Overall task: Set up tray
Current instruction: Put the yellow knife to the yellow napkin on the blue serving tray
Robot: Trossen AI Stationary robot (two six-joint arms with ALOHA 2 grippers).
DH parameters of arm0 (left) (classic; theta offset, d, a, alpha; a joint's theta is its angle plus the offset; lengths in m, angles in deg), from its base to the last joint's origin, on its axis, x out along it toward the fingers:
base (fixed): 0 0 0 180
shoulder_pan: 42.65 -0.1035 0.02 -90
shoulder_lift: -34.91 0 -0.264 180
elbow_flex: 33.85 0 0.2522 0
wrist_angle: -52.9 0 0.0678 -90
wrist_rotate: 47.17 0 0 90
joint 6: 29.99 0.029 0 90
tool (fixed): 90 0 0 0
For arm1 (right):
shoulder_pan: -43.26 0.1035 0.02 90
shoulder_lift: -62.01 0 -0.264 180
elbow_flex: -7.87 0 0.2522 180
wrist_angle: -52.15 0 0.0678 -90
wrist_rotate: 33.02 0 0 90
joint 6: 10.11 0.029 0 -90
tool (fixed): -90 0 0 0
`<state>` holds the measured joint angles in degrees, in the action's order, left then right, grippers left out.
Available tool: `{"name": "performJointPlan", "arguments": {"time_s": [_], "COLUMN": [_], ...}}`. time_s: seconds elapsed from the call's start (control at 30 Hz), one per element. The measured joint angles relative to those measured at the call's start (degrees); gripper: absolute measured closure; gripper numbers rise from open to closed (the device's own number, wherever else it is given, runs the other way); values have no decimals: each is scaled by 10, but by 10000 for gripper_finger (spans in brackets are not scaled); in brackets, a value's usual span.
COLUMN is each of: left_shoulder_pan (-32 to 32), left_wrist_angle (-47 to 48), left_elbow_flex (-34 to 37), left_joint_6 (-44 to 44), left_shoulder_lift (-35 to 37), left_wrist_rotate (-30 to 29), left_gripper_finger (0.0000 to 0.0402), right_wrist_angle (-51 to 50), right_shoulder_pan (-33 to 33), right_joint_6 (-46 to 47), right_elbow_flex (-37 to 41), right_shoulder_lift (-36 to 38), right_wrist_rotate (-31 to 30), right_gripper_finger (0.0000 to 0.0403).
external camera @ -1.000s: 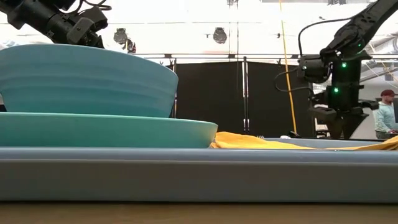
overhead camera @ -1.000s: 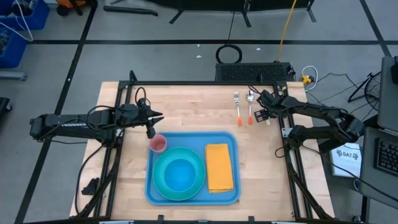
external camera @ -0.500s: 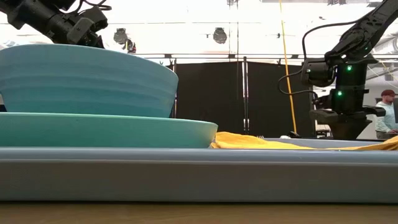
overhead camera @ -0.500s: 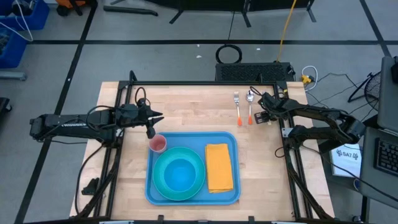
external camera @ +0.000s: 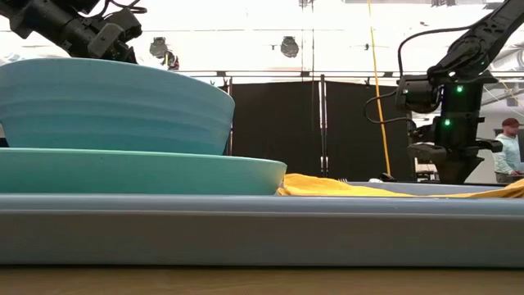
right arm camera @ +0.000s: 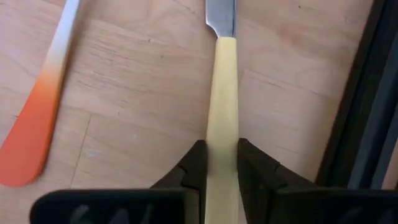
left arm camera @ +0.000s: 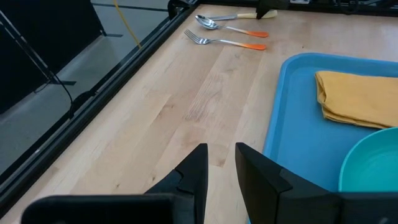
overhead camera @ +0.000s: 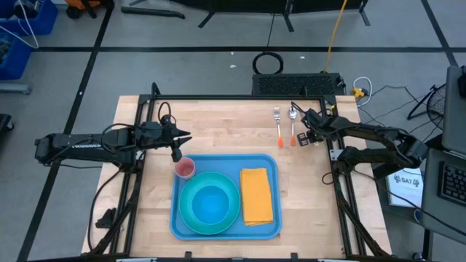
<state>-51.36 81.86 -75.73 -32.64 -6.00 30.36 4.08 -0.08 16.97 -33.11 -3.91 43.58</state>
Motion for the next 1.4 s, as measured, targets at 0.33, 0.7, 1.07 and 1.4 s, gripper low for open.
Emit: {"name": "performJointPlan", "arguments": {"time_s": [0.33,0.7,1.07,1.4], "left_shoulder_pan": [0,0,0,0], "left_wrist_angle": [0,0,0,0], "left_elbow_flex": [0,0,0,0], "left_joint_6": [0,-2,-8,-21], "left_shoulder_lift": [0,0,0,0], "left_wrist_rotate": [0,0,0,3], "left_gripper_finger": [314,314,314,314], "right_wrist_angle": [-6,-45,-149,-209], "right_shoulder_pan": [83,333,606,722], "right_joint_6": [34,186,431,644], "right_elbow_flex": [-14,-70,-191,-296], "right_shoulder_lift": [114,183,60,-67], "right_wrist_rotate": [-29,18,37,133], "right_gripper_finger": [355,355,355,355]}}
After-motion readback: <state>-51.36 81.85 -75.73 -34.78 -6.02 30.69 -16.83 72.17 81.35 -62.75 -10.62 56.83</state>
